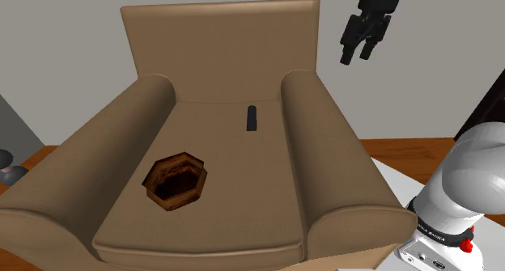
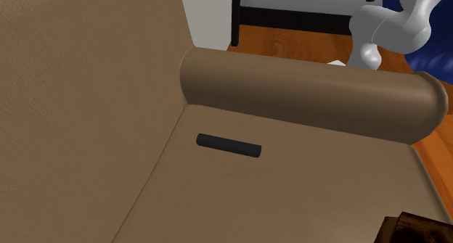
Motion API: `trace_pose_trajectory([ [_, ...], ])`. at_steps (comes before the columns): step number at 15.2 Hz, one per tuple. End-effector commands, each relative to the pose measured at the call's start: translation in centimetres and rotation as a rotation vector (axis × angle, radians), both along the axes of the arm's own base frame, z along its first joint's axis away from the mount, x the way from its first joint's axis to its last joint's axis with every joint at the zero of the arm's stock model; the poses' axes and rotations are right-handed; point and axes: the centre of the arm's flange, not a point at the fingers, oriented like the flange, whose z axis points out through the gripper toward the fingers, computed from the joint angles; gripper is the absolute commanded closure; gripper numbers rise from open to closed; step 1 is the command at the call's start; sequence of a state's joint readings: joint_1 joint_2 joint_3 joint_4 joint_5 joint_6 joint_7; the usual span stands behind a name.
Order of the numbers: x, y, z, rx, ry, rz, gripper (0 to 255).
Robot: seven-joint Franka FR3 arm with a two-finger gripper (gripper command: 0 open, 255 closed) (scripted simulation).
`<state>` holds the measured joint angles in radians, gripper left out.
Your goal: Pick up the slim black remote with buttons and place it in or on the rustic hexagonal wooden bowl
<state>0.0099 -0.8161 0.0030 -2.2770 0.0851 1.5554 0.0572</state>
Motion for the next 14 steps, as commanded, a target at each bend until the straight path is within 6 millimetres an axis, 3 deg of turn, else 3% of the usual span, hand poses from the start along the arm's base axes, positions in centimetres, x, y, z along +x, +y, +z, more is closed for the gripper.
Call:
trace_pose_trajectory([
  [1,0.0,0.0,0.0,0.0,0.0,0.0,0],
  [14,12.9,5.5,-10.2,0.013,0.036,-0.275,0],
])
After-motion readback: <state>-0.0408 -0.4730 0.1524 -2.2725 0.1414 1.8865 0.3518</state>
